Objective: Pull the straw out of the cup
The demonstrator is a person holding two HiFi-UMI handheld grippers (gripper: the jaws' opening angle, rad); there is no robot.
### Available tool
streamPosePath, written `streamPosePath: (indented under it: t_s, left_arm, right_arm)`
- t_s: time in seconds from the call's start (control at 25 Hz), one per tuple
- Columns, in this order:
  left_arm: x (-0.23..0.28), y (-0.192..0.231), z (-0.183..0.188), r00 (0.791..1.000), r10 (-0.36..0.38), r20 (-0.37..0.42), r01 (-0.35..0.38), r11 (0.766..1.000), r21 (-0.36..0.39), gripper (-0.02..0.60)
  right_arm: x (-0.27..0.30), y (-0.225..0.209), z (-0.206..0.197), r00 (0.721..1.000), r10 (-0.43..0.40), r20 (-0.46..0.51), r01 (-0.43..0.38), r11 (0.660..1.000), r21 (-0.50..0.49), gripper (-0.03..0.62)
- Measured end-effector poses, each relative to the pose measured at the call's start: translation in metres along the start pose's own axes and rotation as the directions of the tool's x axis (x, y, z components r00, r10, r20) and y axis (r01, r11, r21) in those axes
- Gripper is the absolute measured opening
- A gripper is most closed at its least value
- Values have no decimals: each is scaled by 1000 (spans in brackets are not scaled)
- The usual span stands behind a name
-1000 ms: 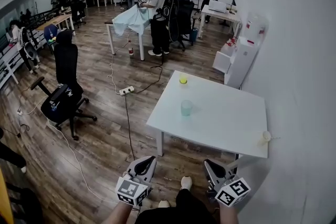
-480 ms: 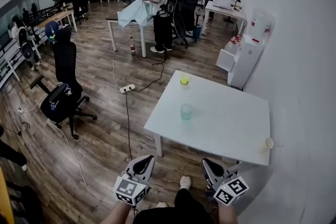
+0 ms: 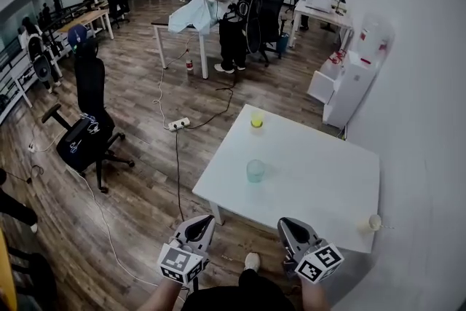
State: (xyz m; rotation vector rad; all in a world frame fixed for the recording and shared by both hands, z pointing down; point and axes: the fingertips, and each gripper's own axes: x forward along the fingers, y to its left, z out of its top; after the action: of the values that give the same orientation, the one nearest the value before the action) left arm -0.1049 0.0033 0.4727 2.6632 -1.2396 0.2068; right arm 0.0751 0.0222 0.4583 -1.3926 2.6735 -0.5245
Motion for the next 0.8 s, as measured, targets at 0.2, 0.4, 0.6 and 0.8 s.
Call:
streamPosePath:
  t_s: [0.2,0.4,0.6,0.8]
  left_arm:
    - [37,0,5,1000,24,-9,-24,1000,-4,14]
    - [77,-4,11,999,42,-13,-42,999,-5,14]
    - [112,-9,14,998,68,-16,-67,998,3,14]
    - [138,-15,9,995,96,-28,-96,995,-6,14]
  right_arm:
    - [18,-36,8,999,37,-14,-37,999,1,21]
    - [31,-74,15,997,64,-31,-63,998,11,21]
    - [42,-109,19,995,90,-52,-89,996,12,21]
    - [52,-134,18,990,125,-71,-124,992,22,21]
